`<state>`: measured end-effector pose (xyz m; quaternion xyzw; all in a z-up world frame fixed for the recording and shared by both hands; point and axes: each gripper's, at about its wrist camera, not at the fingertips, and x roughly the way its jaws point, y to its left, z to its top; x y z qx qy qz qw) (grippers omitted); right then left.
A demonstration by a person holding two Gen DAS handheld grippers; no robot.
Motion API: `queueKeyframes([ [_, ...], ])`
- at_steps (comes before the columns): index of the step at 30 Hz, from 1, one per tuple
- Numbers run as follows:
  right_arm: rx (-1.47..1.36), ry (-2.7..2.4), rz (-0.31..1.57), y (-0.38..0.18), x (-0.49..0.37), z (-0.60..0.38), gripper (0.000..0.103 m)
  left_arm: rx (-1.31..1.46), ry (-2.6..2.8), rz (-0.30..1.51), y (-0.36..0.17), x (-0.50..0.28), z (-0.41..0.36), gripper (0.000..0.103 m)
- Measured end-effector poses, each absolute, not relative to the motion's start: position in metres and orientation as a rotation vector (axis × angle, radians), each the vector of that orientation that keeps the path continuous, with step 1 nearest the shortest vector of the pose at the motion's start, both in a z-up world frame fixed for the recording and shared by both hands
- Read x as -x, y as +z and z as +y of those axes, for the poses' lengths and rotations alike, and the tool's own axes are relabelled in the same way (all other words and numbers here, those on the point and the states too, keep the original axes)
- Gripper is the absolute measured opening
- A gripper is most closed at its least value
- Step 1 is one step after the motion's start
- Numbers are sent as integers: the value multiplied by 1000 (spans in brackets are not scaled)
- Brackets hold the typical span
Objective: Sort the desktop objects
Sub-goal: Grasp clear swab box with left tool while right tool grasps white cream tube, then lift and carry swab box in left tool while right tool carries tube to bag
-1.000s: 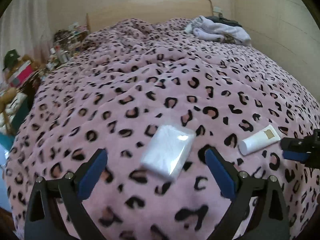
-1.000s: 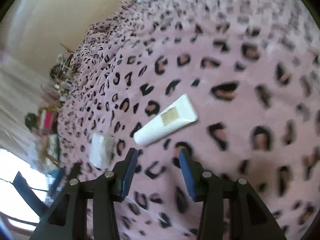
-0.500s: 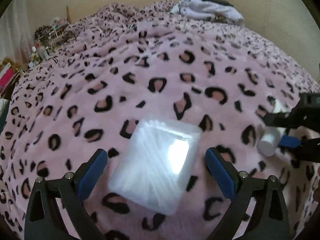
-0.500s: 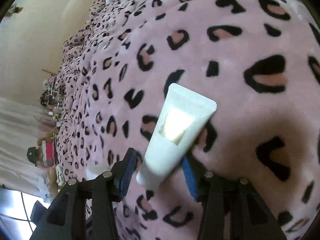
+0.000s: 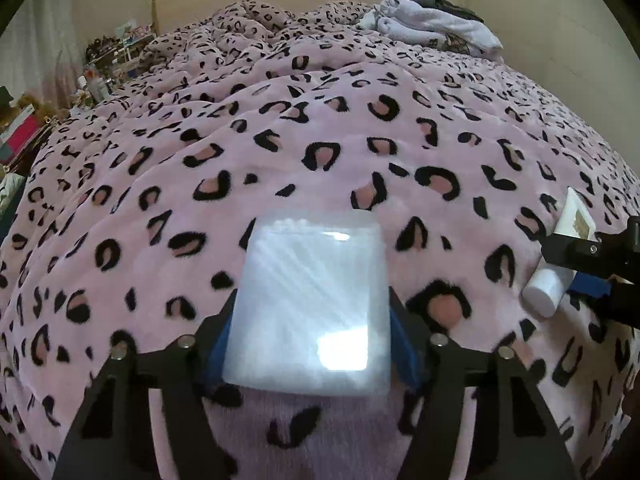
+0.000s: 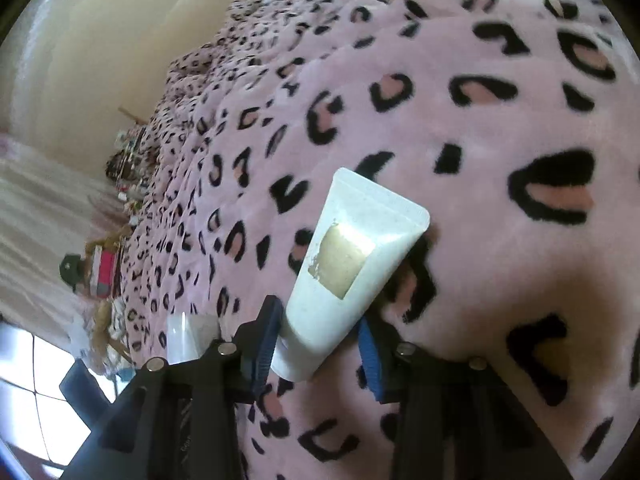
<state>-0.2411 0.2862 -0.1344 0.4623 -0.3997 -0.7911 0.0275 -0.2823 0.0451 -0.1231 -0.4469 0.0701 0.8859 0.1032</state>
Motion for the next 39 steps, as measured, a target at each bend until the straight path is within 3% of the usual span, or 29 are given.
queueKeyframes([
  [23, -1263, -2488, -818, -65, 120, 257, 35, 1277, 2687, 9, -55, 133, 10, 64],
  [39, -1154, -2648, -759, -17, 17, 292, 35, 1254, 2650, 35, -12, 64, 62, 64],
])
